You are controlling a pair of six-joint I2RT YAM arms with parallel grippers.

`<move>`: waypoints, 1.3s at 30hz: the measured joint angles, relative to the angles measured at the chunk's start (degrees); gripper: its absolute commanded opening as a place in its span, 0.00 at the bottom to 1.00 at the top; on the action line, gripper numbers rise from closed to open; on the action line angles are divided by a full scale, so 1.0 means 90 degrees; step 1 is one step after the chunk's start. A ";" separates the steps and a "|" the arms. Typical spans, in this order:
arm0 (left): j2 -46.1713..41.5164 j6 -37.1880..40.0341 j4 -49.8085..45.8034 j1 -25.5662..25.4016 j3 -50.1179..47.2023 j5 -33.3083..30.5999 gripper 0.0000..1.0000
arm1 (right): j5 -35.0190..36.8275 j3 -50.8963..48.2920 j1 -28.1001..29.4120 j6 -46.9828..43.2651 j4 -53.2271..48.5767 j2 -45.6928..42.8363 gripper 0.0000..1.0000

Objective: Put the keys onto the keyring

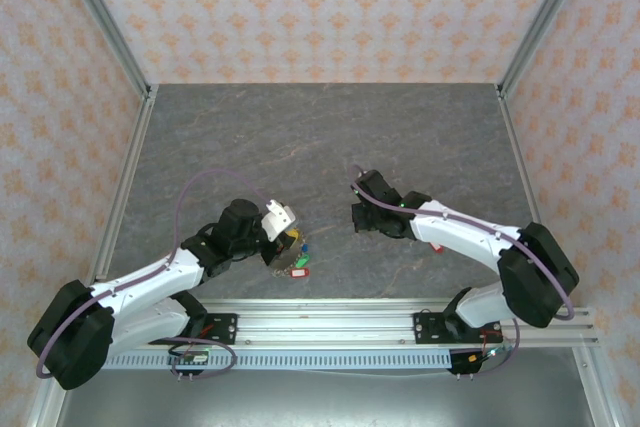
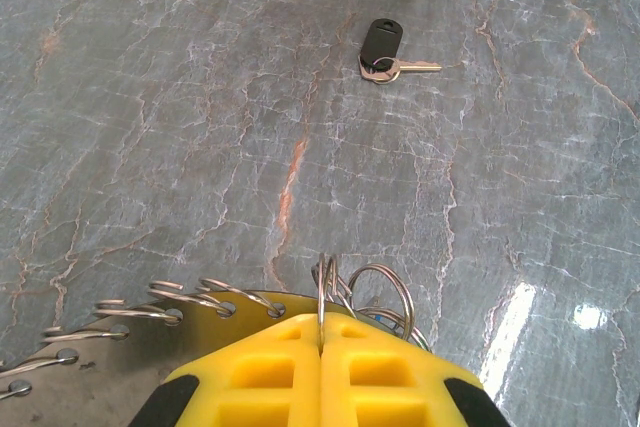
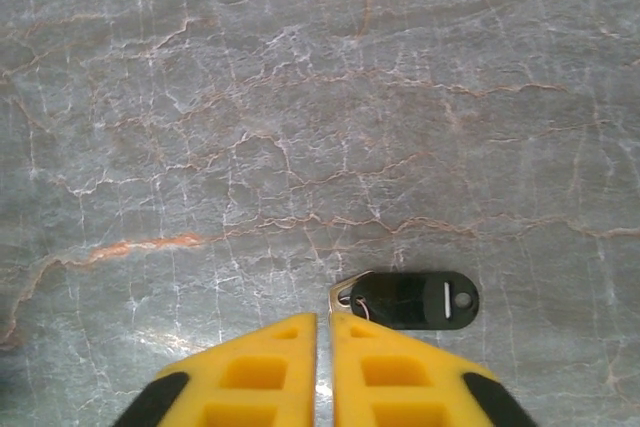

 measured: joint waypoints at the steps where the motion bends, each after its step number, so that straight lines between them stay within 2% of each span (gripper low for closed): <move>1: 0.0000 0.0000 0.0000 0.0000 0.0000 0.0000 0.00 | -0.0041 0.0024 0.0000 -0.0017 -0.0017 0.0117 0.23; 3: 0.0000 0.0000 0.0000 0.0000 0.0000 0.0000 0.00 | -0.0070 0.0080 0.0000 -0.0027 -0.0078 0.0408 0.26; 9: -0.0002 -0.0002 0.0000 0.0000 0.0000 0.0000 0.00 | -0.0063 0.0279 0.0000 -0.0041 -0.0367 0.1139 0.26; 23: -0.0002 -0.0002 0.0000 0.0000 0.0000 0.0000 0.00 | -0.0015 0.0476 0.0000 -0.0272 -0.0384 0.1511 0.27; 32: -0.0002 -0.0002 0.0000 0.0000 0.0000 0.0000 0.00 | 0.0287 0.0707 0.0005 -0.0321 -0.0335 0.1802 0.27; 39: 0.0000 -0.0002 0.0000 0.0000 0.0000 0.0000 0.00 | 0.0869 0.0976 0.0078 -0.0318 -0.0554 0.2081 0.27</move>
